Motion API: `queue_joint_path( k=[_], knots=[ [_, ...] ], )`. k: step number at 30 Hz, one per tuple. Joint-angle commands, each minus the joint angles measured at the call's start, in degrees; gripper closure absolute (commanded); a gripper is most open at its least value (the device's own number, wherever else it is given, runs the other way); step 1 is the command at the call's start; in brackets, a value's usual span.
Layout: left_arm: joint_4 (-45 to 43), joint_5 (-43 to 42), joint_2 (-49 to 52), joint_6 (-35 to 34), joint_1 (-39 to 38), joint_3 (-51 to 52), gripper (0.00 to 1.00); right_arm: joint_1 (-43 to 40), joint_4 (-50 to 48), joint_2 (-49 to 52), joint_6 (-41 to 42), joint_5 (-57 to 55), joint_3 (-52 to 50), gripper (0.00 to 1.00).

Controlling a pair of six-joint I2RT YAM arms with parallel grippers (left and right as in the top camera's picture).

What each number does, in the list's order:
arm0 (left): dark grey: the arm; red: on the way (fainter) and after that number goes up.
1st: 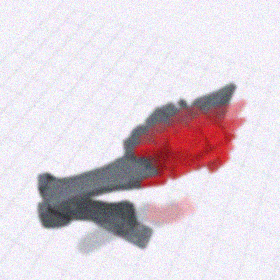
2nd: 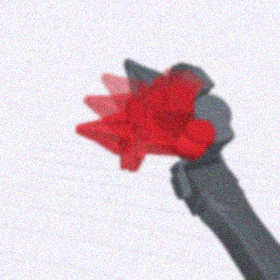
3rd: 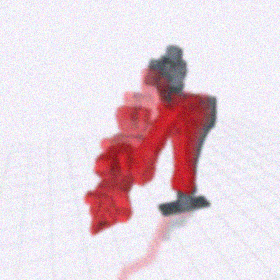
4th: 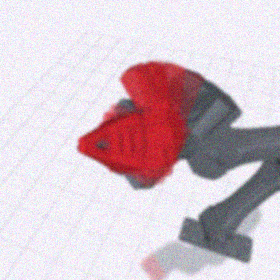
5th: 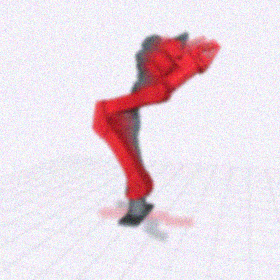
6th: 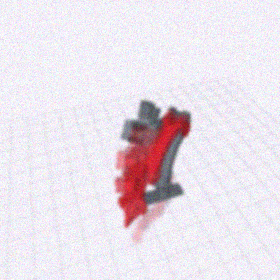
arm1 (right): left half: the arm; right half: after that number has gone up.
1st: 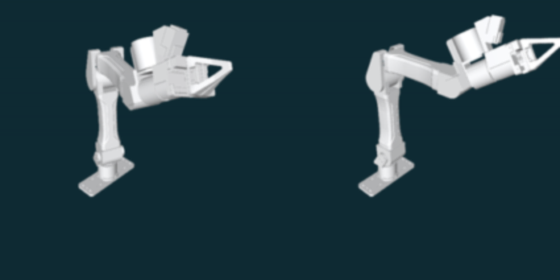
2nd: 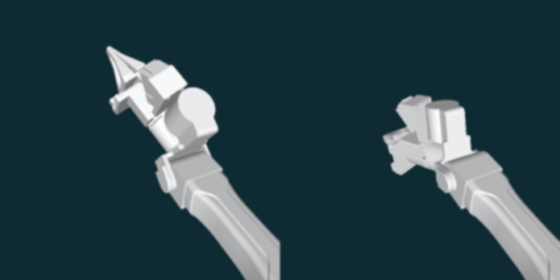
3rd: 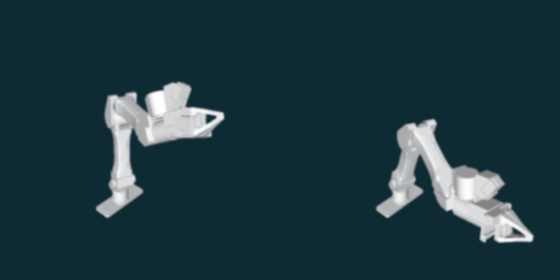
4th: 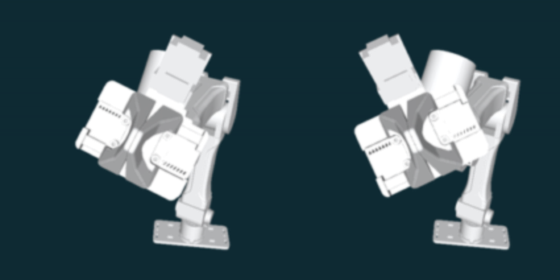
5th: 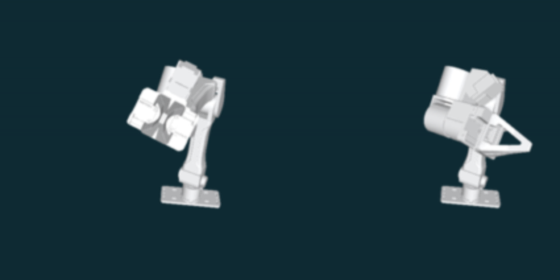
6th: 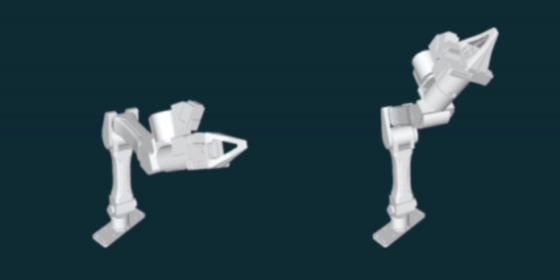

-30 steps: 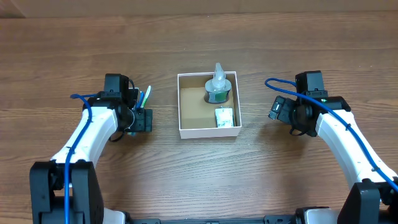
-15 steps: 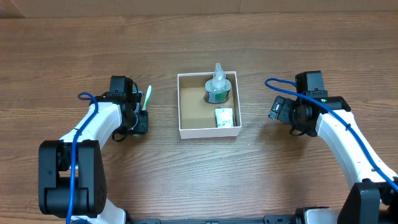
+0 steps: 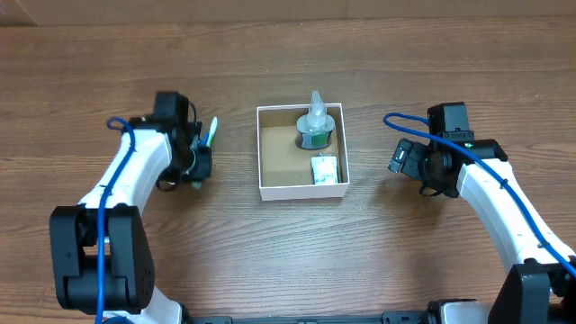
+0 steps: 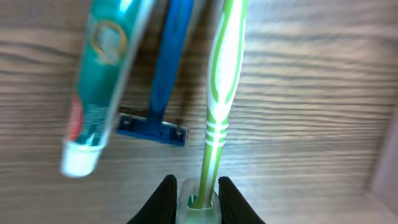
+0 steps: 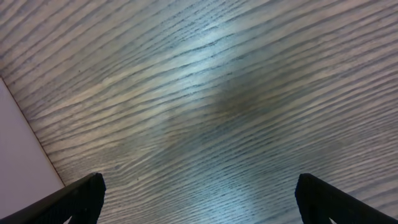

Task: Pack container
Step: 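Carry the toothbrush with the left gripper and drop it into the box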

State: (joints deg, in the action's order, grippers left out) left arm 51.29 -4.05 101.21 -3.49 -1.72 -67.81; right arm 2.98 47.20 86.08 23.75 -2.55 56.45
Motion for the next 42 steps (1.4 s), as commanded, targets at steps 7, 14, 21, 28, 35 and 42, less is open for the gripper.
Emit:
queue_joint_path(
  k=[7, 14, 21, 28, 35, 42],
  knots=[
    [14.99, -2.82, 0.24, -1.88, -4.35, -22.18, 0.82, -0.28, -0.22, -0.57, -0.13, -0.59, -0.17, 0.00],
    [21.55, -3.52, -0.70, -8.15, -14.56, -30.27, 0.84, -0.28, -0.22, -0.57, -0.13, -0.59, -0.17, 0.00],
    [22.27, -3.02, -1.25, -15.02, -23.39, -30.27, 0.84, -0.28, -0.22, -0.57, -0.13, -0.59, -0.17, 0.00],
    [22.62, 0.92, -1.25, -20.96, -29.77, -28.39, 0.83, -0.28, -0.22, -0.57, -0.13, -0.59, -0.17, 0.00],
    [19.93, 3.39, -1.25, -23.82, -30.21, -21.00, 0.81, -0.28, -0.22, -0.57, -0.13, -0.59, -0.17, 0.00],
    [12.55, 2.97, -1.25, -23.78, -30.23, -17.40, 0.83, -0.28, -0.22, -0.57, -0.13, -0.59, -0.17, 0.00]
  ],
)
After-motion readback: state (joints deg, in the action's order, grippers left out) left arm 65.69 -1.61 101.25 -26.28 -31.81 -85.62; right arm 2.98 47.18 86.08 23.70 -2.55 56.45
